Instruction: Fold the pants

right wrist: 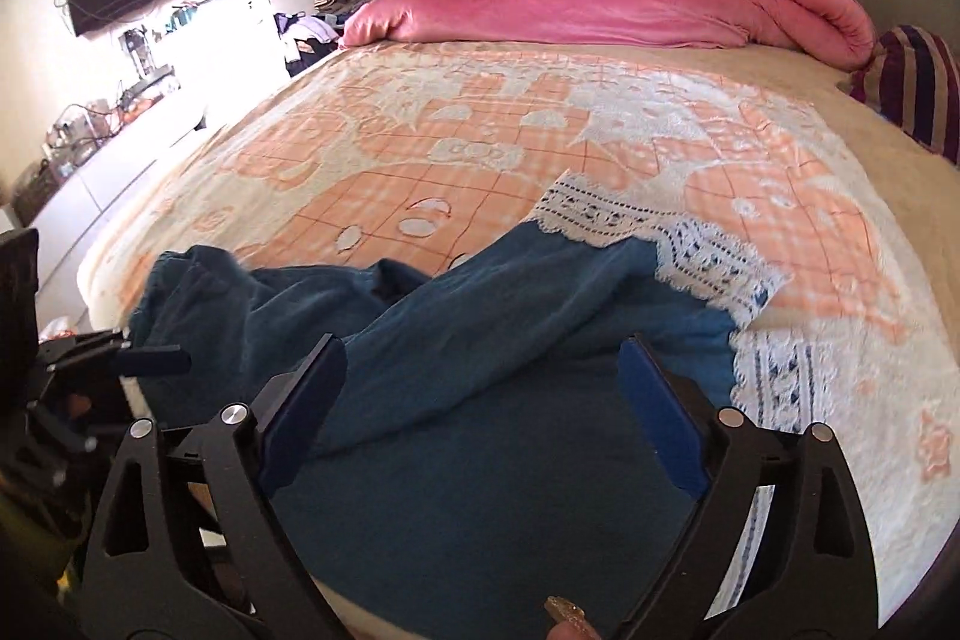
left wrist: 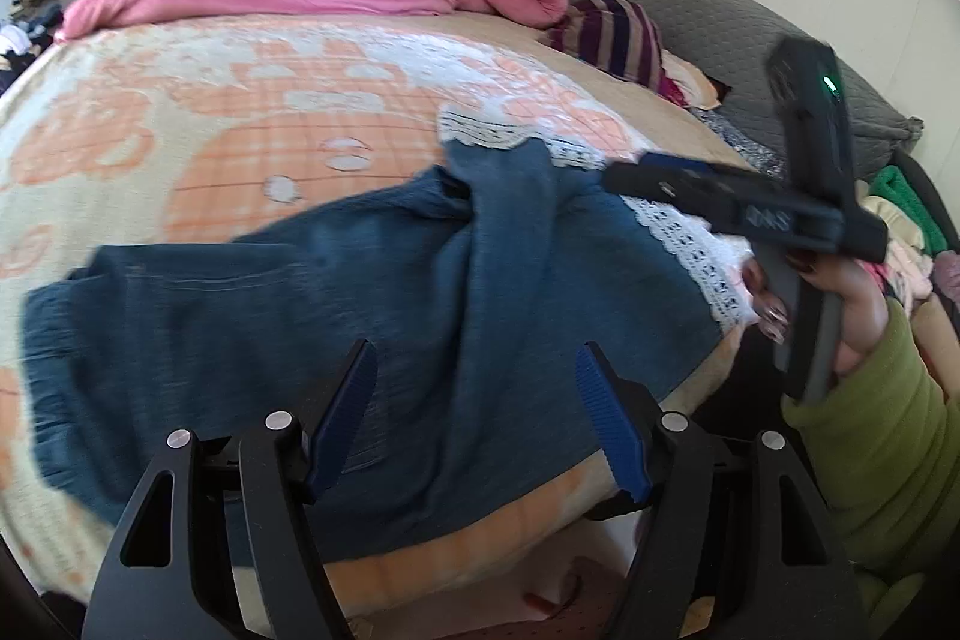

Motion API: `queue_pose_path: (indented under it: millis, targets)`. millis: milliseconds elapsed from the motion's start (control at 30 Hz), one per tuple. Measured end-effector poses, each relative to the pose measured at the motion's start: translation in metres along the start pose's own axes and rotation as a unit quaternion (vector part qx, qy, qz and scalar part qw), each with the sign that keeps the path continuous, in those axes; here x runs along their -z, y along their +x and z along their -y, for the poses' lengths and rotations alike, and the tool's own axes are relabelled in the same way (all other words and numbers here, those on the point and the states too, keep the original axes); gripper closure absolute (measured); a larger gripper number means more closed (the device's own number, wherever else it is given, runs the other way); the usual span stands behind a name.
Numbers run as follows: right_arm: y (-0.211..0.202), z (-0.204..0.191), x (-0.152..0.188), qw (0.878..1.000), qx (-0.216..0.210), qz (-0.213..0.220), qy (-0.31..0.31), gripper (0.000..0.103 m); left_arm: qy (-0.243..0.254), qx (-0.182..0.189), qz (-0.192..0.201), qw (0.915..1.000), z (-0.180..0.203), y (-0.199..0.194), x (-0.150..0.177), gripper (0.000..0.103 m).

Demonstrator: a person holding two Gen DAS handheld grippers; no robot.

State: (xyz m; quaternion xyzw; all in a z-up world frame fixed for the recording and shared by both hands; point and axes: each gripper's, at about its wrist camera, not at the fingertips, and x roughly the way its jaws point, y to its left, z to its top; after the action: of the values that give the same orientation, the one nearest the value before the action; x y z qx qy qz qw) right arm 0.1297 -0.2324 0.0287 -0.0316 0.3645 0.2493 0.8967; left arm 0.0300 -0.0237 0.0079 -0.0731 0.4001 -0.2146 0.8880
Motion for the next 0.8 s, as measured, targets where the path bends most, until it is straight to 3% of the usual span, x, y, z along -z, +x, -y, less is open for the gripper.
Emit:
queue_pose_path:
  millis: [167, 300, 367, 433, 600, 700, 733, 767, 800]
  targets:
    - [0.031, 0.006, -0.028, 1.0, 0.008, -0.021, 0.003, 0.014, -0.006, 0.016, -0.012, 0.9998, 0.004, 0.021, -0.002, 0.039]
    - [0.069, 0.005, -0.052, 0.998, 0.03, -0.05, -0.006, 0.014, -0.014, 0.03, -0.017, 0.9993, 0.004, 0.038, -0.007, 0.052]
    - [0.086, 0.003, -0.061, 0.997, 0.036, -0.061, -0.011, 0.014, -0.021, 0.042, -0.023, 0.9986, 0.003, 0.047, -0.007, 0.076]
    - [0.108, 0.005, -0.071, 0.996, 0.052, -0.078, -0.01, 0.014, -0.011, 0.055, -0.024, 0.9981, 0.008, 0.051, -0.005, 0.086]
    - [0.15, 0.011, -0.087, 0.988, 0.107, -0.11, -0.01, 0.014, 0.036, 0.07, -0.034, 0.9963, 0.025, 0.056, 0.004, 0.087]
    - [0.174, 0.025, -0.092, 0.987, 0.102, -0.125, 0.017, 0.014, 0.03, 0.077, -0.041, 0.9957, 0.023, 0.06, 0.007, 0.087]
    - [0.179, 0.03, -0.091, 0.986, 0.095, -0.13, 0.03, 0.022, 0.029, 0.077, -0.042, 0.9957, 0.023, 0.06, 0.008, 0.087]
    - [0.186, 0.037, -0.09, 0.985, 0.088, -0.14, 0.044, 0.045, 0.029, 0.077, -0.042, 0.9957, 0.022, 0.06, 0.008, 0.087]
    - [0.191, 0.045, -0.087, 0.984, 0.086, -0.146, 0.052, 0.054, 0.027, 0.077, -0.042, 0.9957, 0.02, 0.058, 0.007, 0.087]
